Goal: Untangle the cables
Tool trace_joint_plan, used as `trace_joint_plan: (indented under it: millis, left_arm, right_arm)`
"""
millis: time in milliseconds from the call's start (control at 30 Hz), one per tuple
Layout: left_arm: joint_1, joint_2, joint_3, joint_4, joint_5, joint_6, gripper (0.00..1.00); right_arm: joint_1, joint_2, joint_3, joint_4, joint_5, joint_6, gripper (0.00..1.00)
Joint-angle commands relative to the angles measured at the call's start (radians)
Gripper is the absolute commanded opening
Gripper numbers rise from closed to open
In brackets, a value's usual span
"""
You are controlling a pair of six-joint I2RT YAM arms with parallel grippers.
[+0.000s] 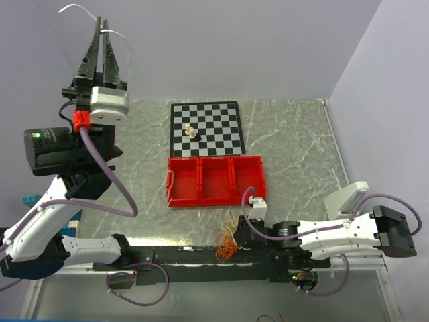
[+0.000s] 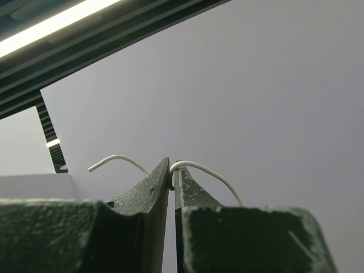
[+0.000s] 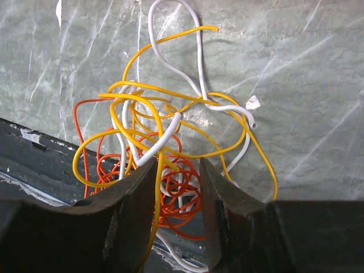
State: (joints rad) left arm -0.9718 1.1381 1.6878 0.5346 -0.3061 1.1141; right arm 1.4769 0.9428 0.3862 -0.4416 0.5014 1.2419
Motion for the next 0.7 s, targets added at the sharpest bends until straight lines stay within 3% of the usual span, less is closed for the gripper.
trace_joint_plan:
  millis: [0, 333, 667]
  left_arm:
    - [0.002, 0.015, 0.045, 0.051, -0.010, 0.004, 0.14]
    - [0.024, 0.107, 0.096, 0.139, 0.010, 0.049, 0.14]
    - [0.192, 0.121, -0.011, 0.169, 0.027, -0.042, 0.14]
  right_arm:
    - [0.011, -0.021, -0.015, 0.012, 0.026, 0.021, 0.43]
    - [0.014, -0.029, -0.020, 0.015, 0.029, 0.021, 0.42]
    - [0.019, -0.062, -0.037, 0.009, 0.034, 0.036, 0.43]
